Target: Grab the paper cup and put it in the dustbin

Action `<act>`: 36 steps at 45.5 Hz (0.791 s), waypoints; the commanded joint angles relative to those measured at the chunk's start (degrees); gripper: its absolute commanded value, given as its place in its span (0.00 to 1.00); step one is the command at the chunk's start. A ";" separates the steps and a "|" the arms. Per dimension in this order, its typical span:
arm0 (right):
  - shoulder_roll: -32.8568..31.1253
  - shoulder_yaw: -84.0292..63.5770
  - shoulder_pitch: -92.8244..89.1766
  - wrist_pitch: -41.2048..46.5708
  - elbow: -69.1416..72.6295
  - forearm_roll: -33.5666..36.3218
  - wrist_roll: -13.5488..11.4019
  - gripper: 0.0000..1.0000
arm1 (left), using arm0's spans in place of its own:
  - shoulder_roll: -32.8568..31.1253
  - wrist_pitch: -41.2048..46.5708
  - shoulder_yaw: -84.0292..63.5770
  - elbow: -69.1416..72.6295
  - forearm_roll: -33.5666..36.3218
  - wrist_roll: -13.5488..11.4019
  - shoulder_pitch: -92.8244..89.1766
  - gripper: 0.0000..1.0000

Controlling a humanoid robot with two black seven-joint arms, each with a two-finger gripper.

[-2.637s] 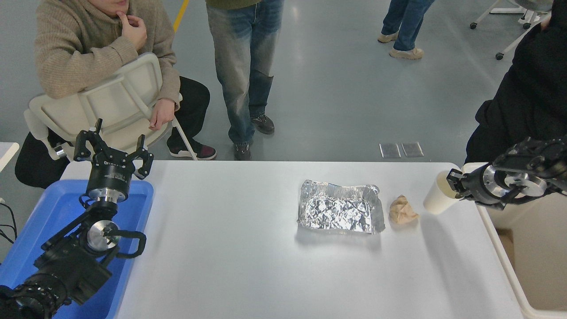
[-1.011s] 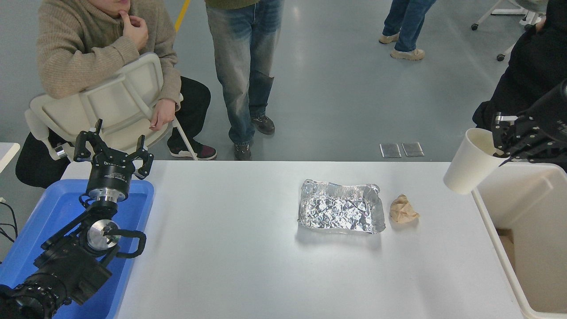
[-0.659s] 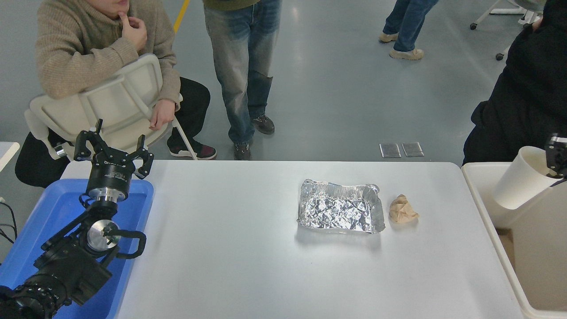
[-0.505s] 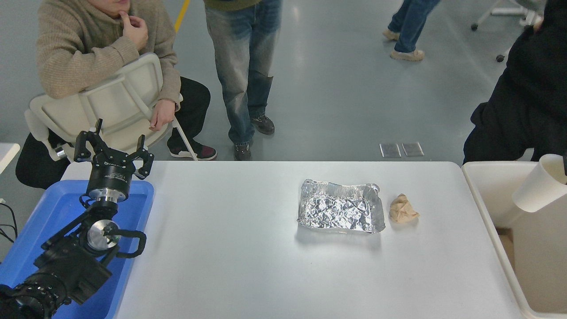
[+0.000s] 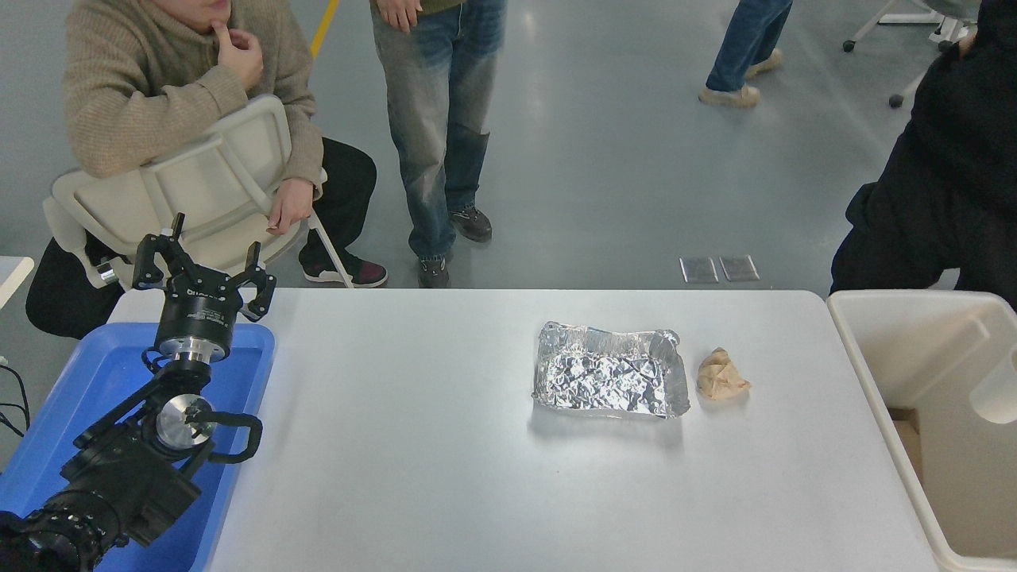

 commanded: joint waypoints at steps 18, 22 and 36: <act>11.25 14.30 -21.59 -13.66 -21.83 0.19 0.06 0.00 | 0.00 0.00 -0.07 -0.02 -0.01 0.00 0.00 0.99; 11.87 14.39 -21.59 -14.10 -21.74 0.19 0.06 0.00 | 0.00 0.00 0.01 -0.02 -0.01 0.00 0.00 0.99; 13.19 14.39 -20.72 -17.35 -21.65 0.19 0.06 0.59 | 0.00 0.00 -0.07 -0.02 -0.01 0.00 0.00 0.99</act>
